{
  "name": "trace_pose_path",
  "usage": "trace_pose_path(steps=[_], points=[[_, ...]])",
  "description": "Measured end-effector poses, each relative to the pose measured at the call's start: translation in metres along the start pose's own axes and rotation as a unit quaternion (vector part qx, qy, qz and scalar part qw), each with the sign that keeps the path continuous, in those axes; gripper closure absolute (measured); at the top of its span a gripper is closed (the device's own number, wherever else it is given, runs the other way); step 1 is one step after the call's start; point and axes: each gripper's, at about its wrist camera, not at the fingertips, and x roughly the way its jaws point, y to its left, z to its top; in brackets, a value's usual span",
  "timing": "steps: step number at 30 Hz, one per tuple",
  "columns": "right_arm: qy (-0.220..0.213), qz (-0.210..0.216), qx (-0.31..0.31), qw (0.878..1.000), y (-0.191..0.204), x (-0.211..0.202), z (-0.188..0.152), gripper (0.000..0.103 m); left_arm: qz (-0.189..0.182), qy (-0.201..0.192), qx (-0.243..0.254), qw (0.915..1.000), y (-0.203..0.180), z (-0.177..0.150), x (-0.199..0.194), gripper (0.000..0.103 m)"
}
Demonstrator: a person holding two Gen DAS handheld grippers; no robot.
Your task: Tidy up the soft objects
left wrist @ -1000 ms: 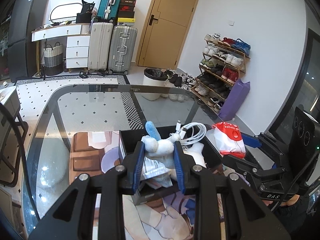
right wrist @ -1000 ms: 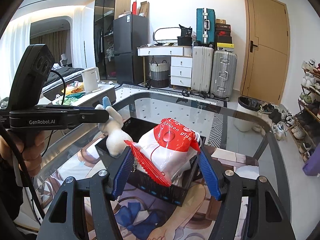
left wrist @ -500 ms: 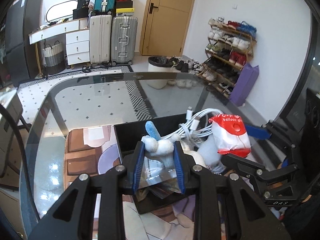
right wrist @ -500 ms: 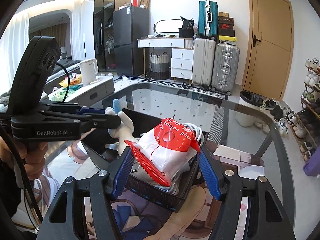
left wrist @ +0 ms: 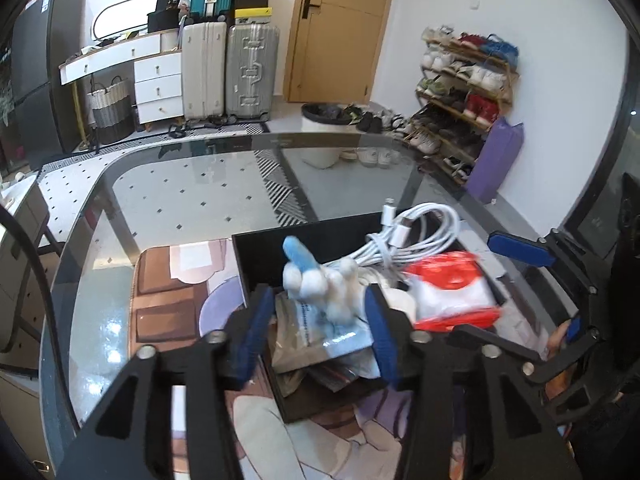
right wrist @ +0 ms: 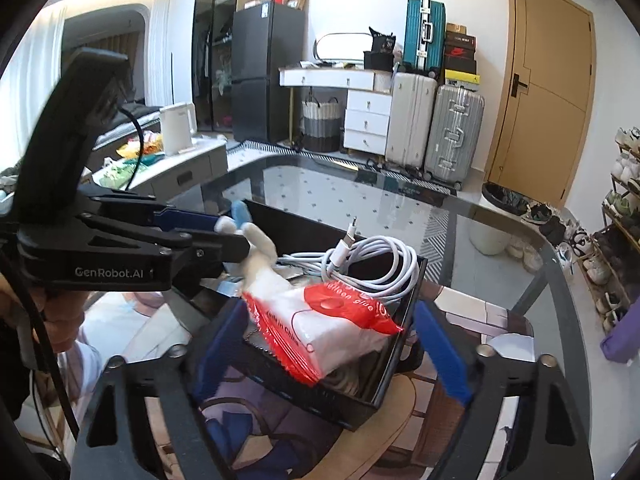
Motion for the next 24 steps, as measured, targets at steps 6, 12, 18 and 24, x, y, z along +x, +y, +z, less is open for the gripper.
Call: trace_pose_path(steps=[6,12,18,24], points=[[-0.007,-0.004,0.016,1.0,-0.005,-0.019,-0.012,0.005,0.016,-0.014,0.008,0.9997,-0.005,-0.01,-0.017,0.017],[-0.032,0.002,0.048,0.998,-0.005,-0.043,-0.025,0.001,0.034,-0.052,0.004,0.9981,-0.002,-0.03,-0.035,0.005],[-0.067,0.005,0.062,0.996,0.001,-0.063,-0.033,0.001,0.049,-0.086,-0.004,0.9951,0.0,-0.051,-0.052,0.004],[-0.1,0.003,0.074,0.992,0.007,-0.079,-0.04,0.001,0.063,-0.107,-0.008,0.9922,-0.001,-0.066,-0.064,0.002]])
